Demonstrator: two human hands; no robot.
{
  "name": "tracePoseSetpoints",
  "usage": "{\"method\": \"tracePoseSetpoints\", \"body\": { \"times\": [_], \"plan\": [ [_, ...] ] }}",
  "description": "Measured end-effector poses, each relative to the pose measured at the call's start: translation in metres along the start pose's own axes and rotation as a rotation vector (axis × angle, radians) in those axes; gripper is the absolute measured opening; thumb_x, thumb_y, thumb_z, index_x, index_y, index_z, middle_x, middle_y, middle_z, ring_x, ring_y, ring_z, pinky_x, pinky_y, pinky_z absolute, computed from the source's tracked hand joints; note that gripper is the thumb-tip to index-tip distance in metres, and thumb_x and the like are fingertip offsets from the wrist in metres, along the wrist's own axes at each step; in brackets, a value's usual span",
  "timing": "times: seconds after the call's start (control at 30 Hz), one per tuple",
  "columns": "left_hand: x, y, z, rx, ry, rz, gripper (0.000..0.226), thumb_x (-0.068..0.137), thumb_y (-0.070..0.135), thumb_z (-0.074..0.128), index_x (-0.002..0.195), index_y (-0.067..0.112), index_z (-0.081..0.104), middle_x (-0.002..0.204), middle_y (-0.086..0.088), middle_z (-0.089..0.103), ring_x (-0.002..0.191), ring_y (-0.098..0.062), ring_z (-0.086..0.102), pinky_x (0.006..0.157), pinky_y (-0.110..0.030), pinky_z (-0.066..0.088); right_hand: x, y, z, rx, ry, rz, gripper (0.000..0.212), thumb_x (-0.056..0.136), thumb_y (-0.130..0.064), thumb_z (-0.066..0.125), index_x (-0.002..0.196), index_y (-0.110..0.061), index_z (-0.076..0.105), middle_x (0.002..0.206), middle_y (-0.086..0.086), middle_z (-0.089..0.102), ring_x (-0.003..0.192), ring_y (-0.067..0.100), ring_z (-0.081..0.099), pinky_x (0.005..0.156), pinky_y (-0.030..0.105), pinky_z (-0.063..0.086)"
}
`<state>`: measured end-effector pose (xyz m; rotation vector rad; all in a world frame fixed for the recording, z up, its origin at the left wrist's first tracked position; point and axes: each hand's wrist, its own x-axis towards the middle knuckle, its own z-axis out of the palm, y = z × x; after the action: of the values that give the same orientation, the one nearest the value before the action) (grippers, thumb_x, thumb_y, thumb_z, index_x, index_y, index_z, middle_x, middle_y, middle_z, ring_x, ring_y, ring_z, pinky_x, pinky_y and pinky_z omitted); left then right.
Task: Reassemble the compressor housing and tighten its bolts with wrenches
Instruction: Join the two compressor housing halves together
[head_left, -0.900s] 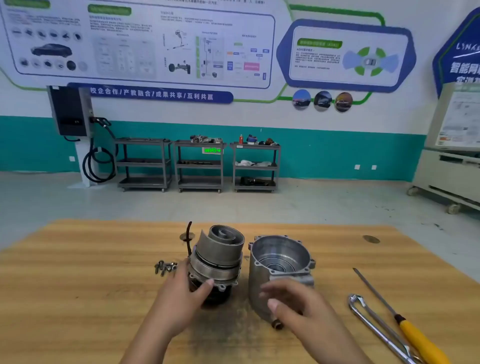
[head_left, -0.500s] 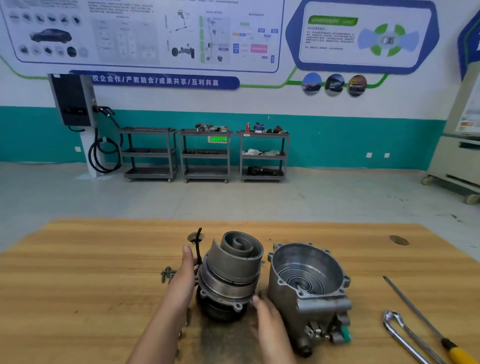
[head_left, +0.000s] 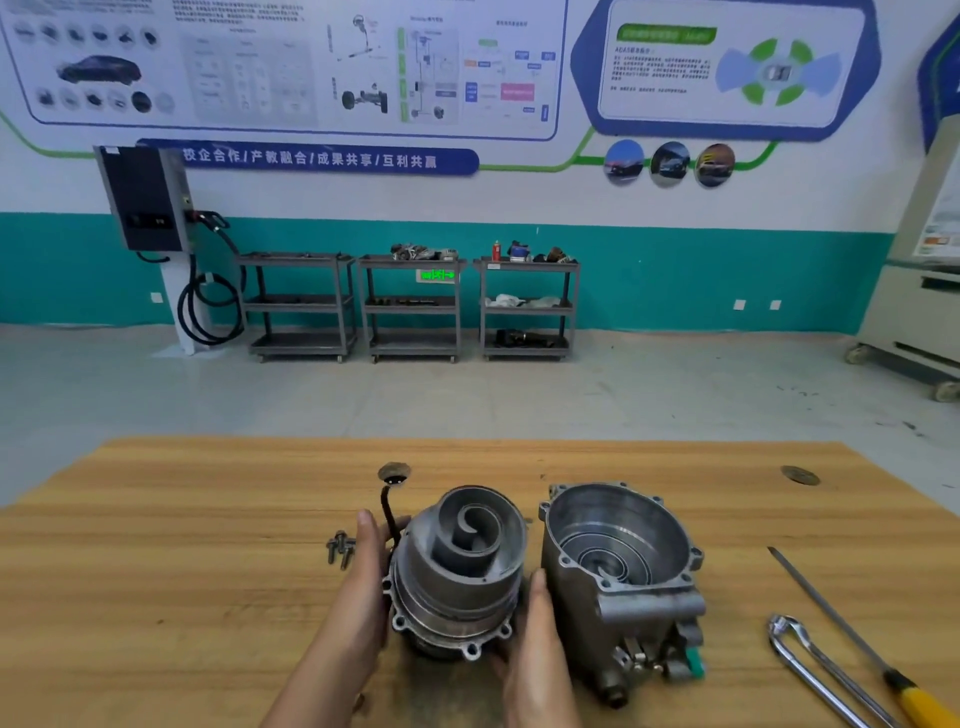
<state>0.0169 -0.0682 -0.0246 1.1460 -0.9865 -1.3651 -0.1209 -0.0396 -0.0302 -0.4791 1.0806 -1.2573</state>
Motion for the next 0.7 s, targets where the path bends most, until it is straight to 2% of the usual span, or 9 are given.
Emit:
{"method": "tracePoseSetpoints", "body": {
  "times": [0.07, 0.23, 0.3, 0.4, 0.57, 0.63, 0.7],
  "plan": [
    [-0.006, -0.007, -0.006, -0.111, 0.014, 0.024, 0.072, 0.081, 0.067, 0.020, 0.116, 0.019, 0.060, 0.102, -0.002, 0.073, 0.094, -0.015, 0.069, 0.071, -0.029, 0.051, -0.006, 0.008, -0.001, -0.060, 0.010, -0.044, 0.063, 0.094, -0.053, 0.027, 0.147, -0.019, 0.028, 0.154, 0.001, 0.026, 0.142, 0.020, 0.022, 0.117, 0.043, 0.016],
    [-0.022, -0.019, -0.016, -0.372, 0.039, -0.038, 0.082, 0.073, 0.069, 0.028, 0.128, 0.014, 0.053, 0.119, -0.014, 0.064, 0.112, -0.029, 0.057, 0.089, -0.044, 0.044, -0.024, 0.016, -0.005, -0.208, -0.045, -0.067, 0.080, 0.079, -0.069, 0.025, 0.145, -0.023, 0.033, 0.152, -0.001, 0.032, 0.141, 0.017, 0.025, 0.117, 0.044, 0.016],
    [-0.027, -0.021, -0.015, -0.375, 0.031, -0.028, 0.081, 0.074, 0.071, 0.027, 0.128, 0.017, 0.054, 0.120, -0.013, 0.065, 0.114, -0.029, 0.057, 0.093, -0.045, 0.043, -0.028, 0.015, -0.006, -0.193, -0.053, -0.072, 0.074, 0.084, -0.065, 0.025, 0.144, -0.023, 0.034, 0.151, -0.001, 0.034, 0.140, 0.018, 0.027, 0.117, 0.044, 0.018],
    [-0.033, -0.020, -0.010, -0.286, 0.027, 0.001, 0.070, 0.078, 0.072, 0.024, 0.116, 0.024, 0.057, 0.104, -0.002, 0.073, 0.106, -0.022, 0.061, 0.084, -0.041, 0.047, -0.034, 0.014, -0.011, -0.141, -0.025, -0.084, 0.062, 0.093, -0.055, 0.026, 0.143, -0.020, 0.038, 0.149, 0.000, 0.037, 0.138, 0.019, 0.031, 0.115, 0.045, 0.021],
    [-0.044, -0.024, 0.001, -0.200, -0.022, 0.017, 0.061, 0.078, 0.073, 0.022, 0.112, 0.033, 0.054, 0.103, 0.012, 0.069, 0.101, -0.009, 0.058, 0.087, -0.034, 0.044, -0.044, 0.014, -0.026, -0.130, 0.004, -0.060, 0.063, 0.092, -0.057, 0.027, 0.139, -0.019, 0.042, 0.145, 0.004, 0.044, 0.134, 0.023, 0.037, 0.113, 0.046, 0.025],
    [-0.049, -0.028, 0.002, -0.217, -0.038, 0.023, 0.065, 0.080, 0.072, 0.022, 0.117, 0.030, 0.054, 0.112, 0.007, 0.068, 0.107, -0.012, 0.058, 0.093, -0.036, 0.043, -0.048, 0.015, -0.030, -0.148, 0.007, -0.063, 0.064, 0.091, -0.058, 0.027, 0.139, -0.019, 0.043, 0.144, 0.003, 0.045, 0.134, 0.022, 0.037, 0.113, 0.046, 0.025],
    [-0.054, -0.030, 0.002, -0.240, -0.042, 0.026, 0.068, 0.081, 0.070, 0.022, 0.122, 0.026, 0.054, 0.116, 0.002, 0.069, 0.111, -0.016, 0.059, 0.089, -0.037, 0.045, -0.050, 0.016, -0.032, -0.157, 0.015, -0.071, 0.063, 0.091, -0.058, 0.028, 0.138, -0.019, 0.043, 0.144, 0.003, 0.045, 0.134, 0.022, 0.038, 0.113, 0.046, 0.025]
  ]
}}
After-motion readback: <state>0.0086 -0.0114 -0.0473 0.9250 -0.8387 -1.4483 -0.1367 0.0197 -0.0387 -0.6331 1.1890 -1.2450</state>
